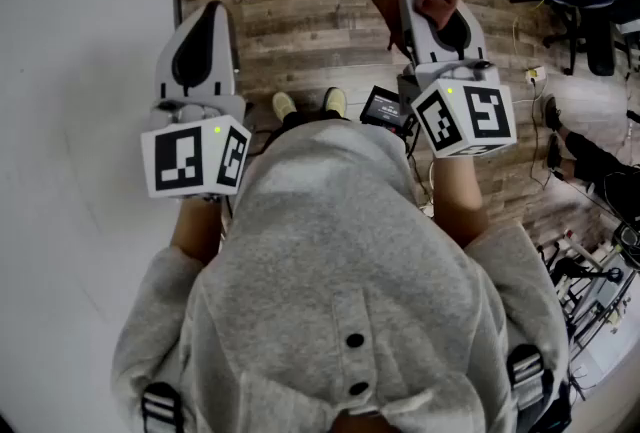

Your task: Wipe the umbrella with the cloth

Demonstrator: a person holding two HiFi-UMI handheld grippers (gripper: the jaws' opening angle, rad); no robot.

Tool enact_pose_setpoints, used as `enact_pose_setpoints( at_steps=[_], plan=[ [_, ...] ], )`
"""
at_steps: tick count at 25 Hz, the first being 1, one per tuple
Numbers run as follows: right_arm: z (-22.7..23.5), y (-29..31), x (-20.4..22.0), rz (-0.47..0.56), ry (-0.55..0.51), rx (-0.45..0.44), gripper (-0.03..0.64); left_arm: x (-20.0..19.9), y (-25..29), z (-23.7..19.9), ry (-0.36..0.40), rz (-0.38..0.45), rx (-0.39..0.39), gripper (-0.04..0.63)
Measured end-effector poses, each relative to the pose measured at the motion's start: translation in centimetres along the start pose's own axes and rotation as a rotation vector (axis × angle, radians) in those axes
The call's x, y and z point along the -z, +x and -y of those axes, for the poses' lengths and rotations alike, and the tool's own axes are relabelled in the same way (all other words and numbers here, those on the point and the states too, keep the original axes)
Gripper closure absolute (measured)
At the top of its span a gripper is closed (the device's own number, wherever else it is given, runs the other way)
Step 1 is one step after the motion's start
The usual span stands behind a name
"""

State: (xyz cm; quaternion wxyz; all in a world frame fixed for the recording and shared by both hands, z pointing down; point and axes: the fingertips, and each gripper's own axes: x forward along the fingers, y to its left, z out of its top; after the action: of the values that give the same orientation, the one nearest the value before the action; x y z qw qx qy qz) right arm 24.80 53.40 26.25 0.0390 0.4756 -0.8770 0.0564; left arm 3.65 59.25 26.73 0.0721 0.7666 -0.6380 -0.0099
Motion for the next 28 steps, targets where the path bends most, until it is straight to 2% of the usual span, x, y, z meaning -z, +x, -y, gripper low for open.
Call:
enact_pose_setpoints(
  at_steps=[7,20,28],
  plan=[
    [-0.7,0.8,-0.9,0.012,0.01,0.011,0.514,-0.9,-0.1,-1.2,0.001,-0.006,0.008,0.58],
    [-5.3,3.5,-1.6,0.01,-0.016,-0.024,0.514,-1.7,-0.8,-5.5,-0.012,-0.006,0.018,0.58],
    [-4.9,4.2,-2.3,0.019,-0.011,-0.027,0.514,-2.1,0.1,-5.1,-0.016,-0.002,0.031,0.58]
  ],
)
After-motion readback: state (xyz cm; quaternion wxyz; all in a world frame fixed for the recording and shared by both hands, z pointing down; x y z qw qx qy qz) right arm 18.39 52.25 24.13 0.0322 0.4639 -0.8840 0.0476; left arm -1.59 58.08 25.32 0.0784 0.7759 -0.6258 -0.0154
